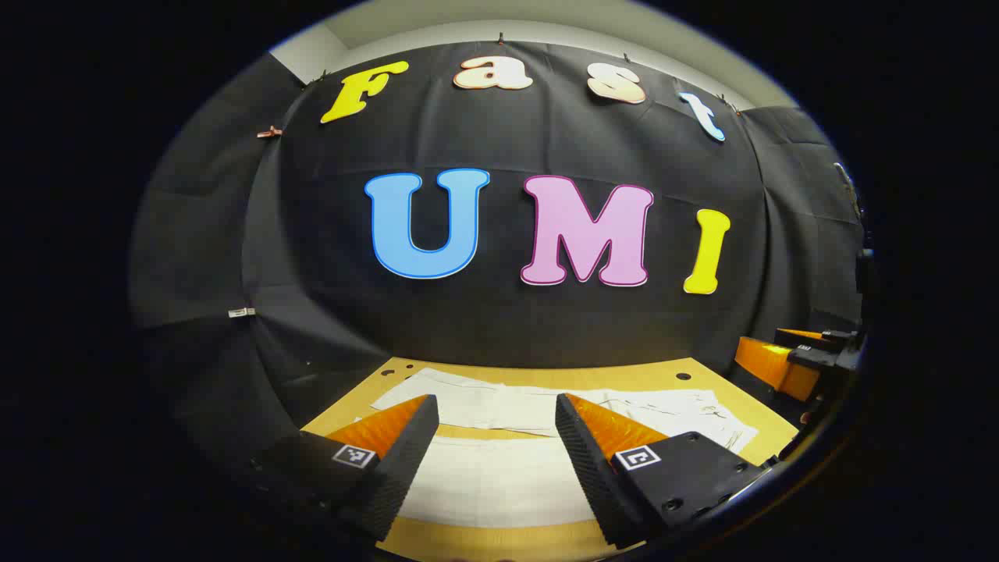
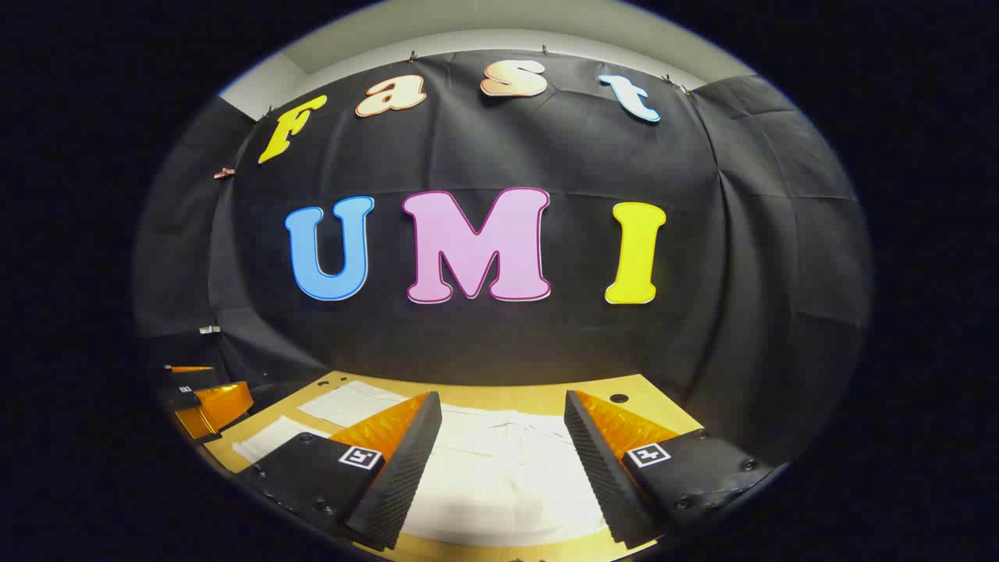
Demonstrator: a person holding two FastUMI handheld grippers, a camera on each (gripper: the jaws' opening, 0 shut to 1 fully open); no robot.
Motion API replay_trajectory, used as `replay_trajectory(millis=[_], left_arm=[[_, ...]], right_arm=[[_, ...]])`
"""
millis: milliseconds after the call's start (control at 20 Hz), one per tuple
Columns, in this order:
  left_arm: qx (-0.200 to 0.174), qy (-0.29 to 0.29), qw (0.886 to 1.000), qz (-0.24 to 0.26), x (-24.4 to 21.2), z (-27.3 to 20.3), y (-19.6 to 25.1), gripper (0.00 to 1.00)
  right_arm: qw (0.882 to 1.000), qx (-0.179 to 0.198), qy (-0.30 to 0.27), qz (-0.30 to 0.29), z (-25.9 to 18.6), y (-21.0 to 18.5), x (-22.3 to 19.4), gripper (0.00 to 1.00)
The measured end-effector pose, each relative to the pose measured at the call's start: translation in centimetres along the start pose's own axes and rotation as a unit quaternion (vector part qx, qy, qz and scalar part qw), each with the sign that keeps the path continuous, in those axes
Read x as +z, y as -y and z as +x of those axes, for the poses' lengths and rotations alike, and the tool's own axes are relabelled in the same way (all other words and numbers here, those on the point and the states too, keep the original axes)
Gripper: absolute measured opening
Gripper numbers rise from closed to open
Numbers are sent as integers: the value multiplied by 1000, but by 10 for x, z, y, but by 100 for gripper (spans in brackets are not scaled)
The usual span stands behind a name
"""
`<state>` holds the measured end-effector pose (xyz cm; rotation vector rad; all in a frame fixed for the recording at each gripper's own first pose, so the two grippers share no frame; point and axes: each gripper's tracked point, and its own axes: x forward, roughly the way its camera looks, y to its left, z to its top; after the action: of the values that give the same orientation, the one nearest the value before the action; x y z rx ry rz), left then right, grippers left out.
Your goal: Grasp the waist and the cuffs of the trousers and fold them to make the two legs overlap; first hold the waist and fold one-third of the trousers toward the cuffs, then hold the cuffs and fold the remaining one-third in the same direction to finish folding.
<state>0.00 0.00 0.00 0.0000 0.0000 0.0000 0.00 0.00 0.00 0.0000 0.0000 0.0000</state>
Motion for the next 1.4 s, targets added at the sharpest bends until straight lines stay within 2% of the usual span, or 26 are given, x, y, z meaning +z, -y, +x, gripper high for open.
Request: replay_trajectory(millis=[250, 400, 650, 850, 1100, 1250, 1400], left_arm=[[7, -5, 1000, 1, -8, 2, 6, 95], [11, 0, 1000, 3, -8, 5, 8, 95], [21, 10, 1000, 8, -5, 11, 3, 95], [27, 12, 999, 20, -2, 14, 3, 95], [28, 3, 1000, 3, -7, 16, 7, 95], [37, -4, 999, 11, -12, 17, 5, 96], [37, -7, 999, 8, -14, 19, 6, 96]], right_arm=[[1000, 5, -5, 4, 4, 11, -4, 98], [999, 20, -16, 30, 8, 8, -8, 98], [1000, 22, 11, 9, 17, 15, 3, 97], [1000, 22, 7, 9, 22, 21, -2, 98], [1000, 28, 4, 9, 25, 28, -8, 98], [999, 34, -3, 7, 25, 34, -16, 98], [1000, 20, 1, -19, 29, 49, -18, 97]])
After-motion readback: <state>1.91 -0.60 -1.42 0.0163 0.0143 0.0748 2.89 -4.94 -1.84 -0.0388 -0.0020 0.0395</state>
